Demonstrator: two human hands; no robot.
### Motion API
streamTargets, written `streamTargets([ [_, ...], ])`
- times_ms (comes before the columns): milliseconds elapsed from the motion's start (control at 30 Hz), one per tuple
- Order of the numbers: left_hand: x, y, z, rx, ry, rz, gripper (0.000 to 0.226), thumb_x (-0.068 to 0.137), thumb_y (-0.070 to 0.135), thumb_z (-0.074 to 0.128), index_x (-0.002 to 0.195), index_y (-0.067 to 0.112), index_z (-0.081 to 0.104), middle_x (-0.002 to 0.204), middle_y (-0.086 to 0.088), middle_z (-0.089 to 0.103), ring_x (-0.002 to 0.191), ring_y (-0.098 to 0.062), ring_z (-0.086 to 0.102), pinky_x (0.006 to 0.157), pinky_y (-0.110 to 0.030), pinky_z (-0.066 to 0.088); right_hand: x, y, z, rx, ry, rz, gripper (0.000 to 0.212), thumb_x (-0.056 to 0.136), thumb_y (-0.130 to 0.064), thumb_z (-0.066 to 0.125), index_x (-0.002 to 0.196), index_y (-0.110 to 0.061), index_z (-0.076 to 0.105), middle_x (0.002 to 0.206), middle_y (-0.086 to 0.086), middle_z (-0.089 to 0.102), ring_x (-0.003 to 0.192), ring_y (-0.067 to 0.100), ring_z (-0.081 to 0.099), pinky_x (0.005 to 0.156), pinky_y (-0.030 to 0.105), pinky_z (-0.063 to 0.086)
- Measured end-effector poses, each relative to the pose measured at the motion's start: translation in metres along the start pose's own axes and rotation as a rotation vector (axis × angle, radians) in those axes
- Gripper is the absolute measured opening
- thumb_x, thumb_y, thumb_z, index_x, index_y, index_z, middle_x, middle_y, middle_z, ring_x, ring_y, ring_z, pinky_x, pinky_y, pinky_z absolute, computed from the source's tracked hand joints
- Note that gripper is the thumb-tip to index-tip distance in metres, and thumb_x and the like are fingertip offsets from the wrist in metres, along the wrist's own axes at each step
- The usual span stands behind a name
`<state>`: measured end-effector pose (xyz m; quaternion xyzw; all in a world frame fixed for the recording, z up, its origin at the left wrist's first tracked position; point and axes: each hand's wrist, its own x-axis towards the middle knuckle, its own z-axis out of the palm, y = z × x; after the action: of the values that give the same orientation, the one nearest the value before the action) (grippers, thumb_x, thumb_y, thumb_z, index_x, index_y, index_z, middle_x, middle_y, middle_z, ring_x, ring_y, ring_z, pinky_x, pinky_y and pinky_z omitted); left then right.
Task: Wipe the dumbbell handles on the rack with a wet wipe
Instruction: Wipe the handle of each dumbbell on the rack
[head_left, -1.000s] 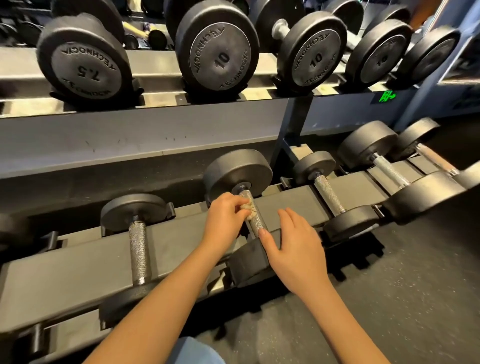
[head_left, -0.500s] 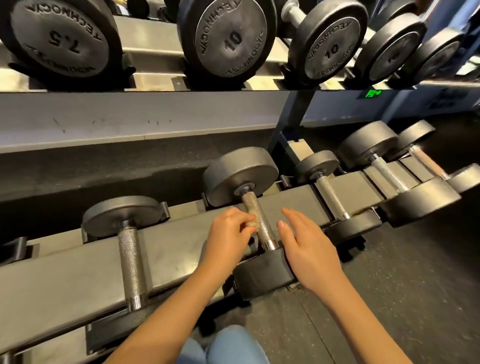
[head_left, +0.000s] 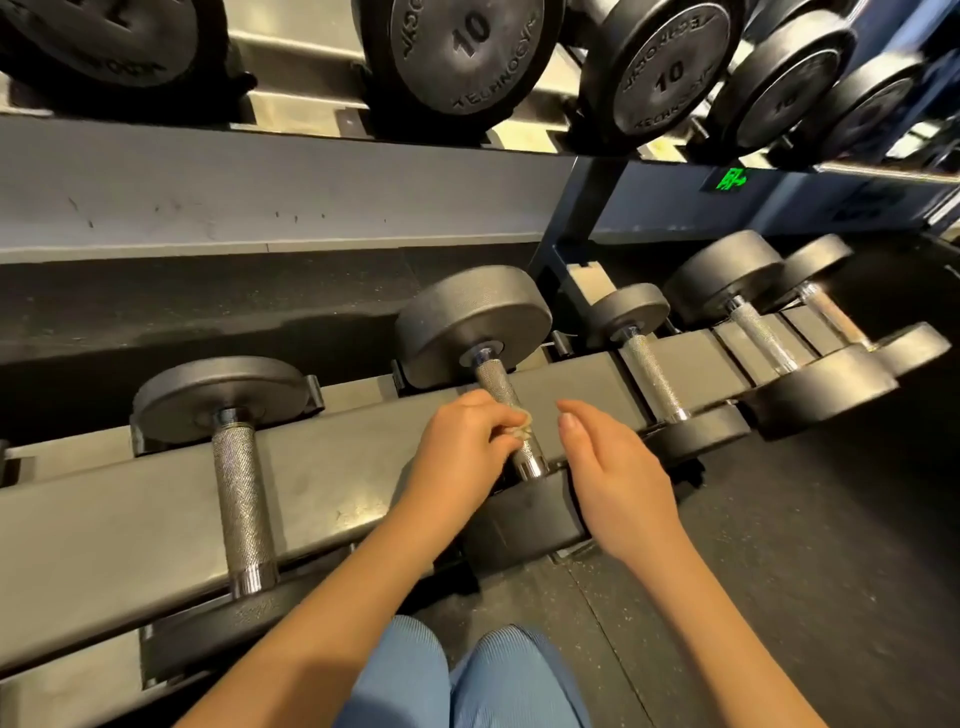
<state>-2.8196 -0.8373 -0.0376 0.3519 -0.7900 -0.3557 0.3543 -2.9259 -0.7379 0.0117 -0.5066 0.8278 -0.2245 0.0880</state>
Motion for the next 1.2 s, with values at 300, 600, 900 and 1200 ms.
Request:
streamTargets([
  [300,0.007,0.007,-0.01,-0.054,-0.092,-0.122,0.021,0.081,0.009,0.072,0.102,0.01,0.074,0.084,0.009,0.058,0.072,0.002,0.056,0.074,-0.006,0.043,-0.002,0.001,0.001,0.016,0.015,0.015,0.042,0.099,-0.046,0.033,0.131,-0.029,0.053,0.13,-0.011,0.056,0.121,0.01,0.048,0.09,0.027,0.035],
  [600,0.016,0.021,-0.034,-0.201,-0.124,-0.068,0.019,0.077,0.018,0.077,0.095,0.021,0.069,0.081,0.017,0.064,0.077,0.013,0.06,0.068,-0.002,0.044,0.018,-0.005,-0.014,0.392,-0.126,-0.074,0.022,0.088,-0.027,0.063,0.105,-0.04,0.064,0.097,-0.018,0.069,0.089,-0.001,0.063,0.081,0.022,0.052],
  [900,0.035,0.008,-0.045,0.072,0.145,0.279,0.02,0.087,0.019,0.06,0.101,0.013,0.074,0.095,0.002,0.068,0.094,-0.011,0.058,0.086,-0.021,0.042,0.066,-0.017,-0.012,0.565,-0.14,-0.049,0.018,0.079,-0.002,0.073,0.096,-0.003,0.069,0.088,0.018,0.07,0.075,0.02,0.066,0.071,0.025,0.057],
  [1200,0.04,-0.003,-0.052,0.229,0.146,0.165,0.044,0.095,0.019,0.054,0.138,0.011,0.048,0.139,-0.001,0.047,0.132,-0.013,0.03,0.105,-0.019,0.018,0.107,-0.018,0.015,0.187,-0.051,0.004,0.005,0.083,-0.017,0.072,0.086,-0.013,0.073,0.081,-0.001,0.068,0.073,0.007,0.061,0.061,0.012,0.043],
])
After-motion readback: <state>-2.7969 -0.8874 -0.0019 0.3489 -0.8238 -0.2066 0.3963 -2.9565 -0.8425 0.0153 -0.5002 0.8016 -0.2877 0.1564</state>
